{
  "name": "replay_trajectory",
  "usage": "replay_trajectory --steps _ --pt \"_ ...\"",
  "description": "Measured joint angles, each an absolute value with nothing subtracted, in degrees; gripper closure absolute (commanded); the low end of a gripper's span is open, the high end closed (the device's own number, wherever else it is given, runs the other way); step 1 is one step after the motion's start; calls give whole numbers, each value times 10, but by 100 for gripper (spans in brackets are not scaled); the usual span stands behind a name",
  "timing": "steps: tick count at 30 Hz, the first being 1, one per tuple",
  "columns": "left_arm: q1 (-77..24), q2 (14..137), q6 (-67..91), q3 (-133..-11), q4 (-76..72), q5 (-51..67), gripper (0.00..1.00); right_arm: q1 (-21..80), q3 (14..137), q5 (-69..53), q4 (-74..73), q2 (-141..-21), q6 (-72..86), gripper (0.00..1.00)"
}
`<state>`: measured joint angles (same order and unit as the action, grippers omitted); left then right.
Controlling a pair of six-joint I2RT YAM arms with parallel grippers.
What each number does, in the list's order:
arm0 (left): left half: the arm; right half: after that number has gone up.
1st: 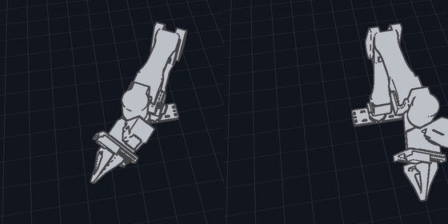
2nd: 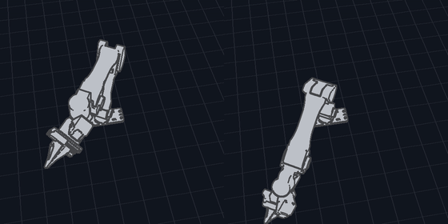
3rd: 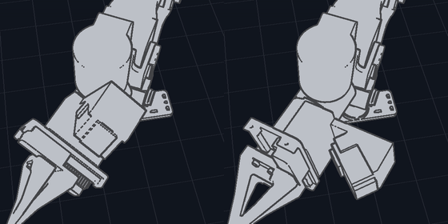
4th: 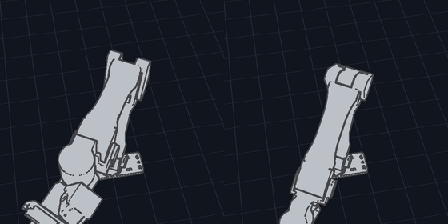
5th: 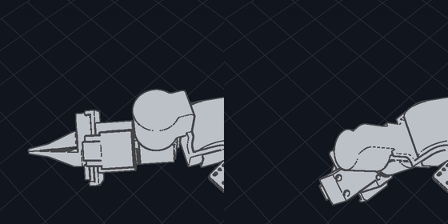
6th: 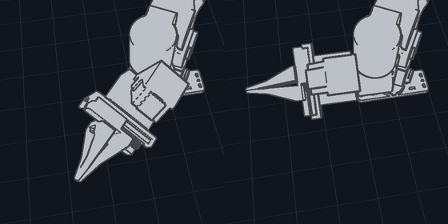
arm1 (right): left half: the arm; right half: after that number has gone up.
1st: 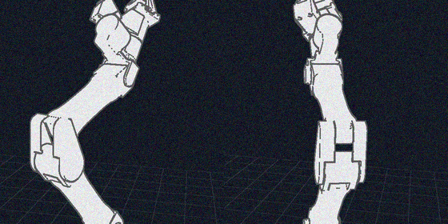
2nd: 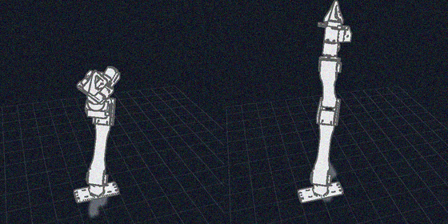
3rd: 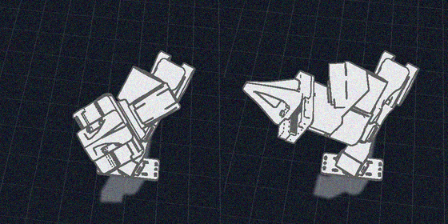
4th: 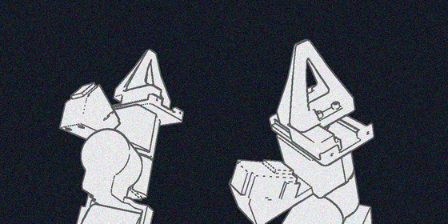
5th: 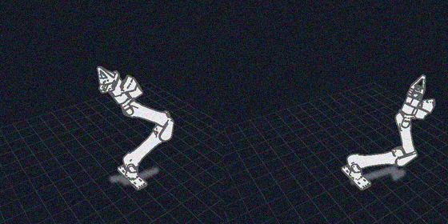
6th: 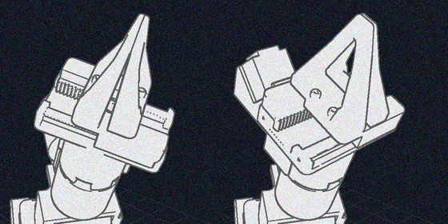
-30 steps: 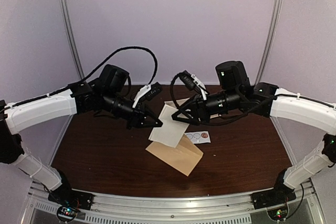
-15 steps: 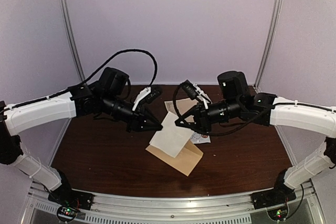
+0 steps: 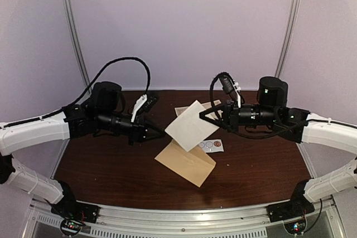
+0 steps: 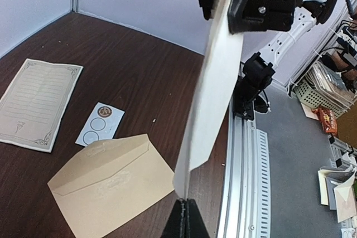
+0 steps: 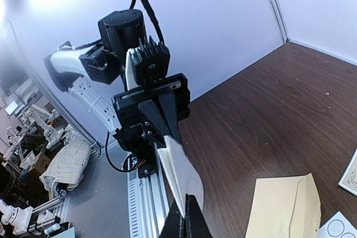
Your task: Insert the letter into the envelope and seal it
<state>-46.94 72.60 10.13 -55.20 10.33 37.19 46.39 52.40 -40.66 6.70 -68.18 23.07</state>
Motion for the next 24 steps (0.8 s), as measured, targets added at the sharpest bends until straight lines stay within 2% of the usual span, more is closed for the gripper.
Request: replay_trajectory --steps 4,10,14,17,24 --pt "-460 706 115 -520 103 353 100 452 507 -389 107 -658 251 100" --pt "-441 661 158 -486 46 316 56 449 466 -349 192 -625 287 100" --pt "-441 645 225 -462 -88 326 39 451 423 -320 272 -622 319 100" --pt "-448 648 266 -458 -175 331 34 461 410 -292 314 -626 333 100" --pt "-460 692 323 -460 -285 333 32 490 409 -258 407 -644 347 100"
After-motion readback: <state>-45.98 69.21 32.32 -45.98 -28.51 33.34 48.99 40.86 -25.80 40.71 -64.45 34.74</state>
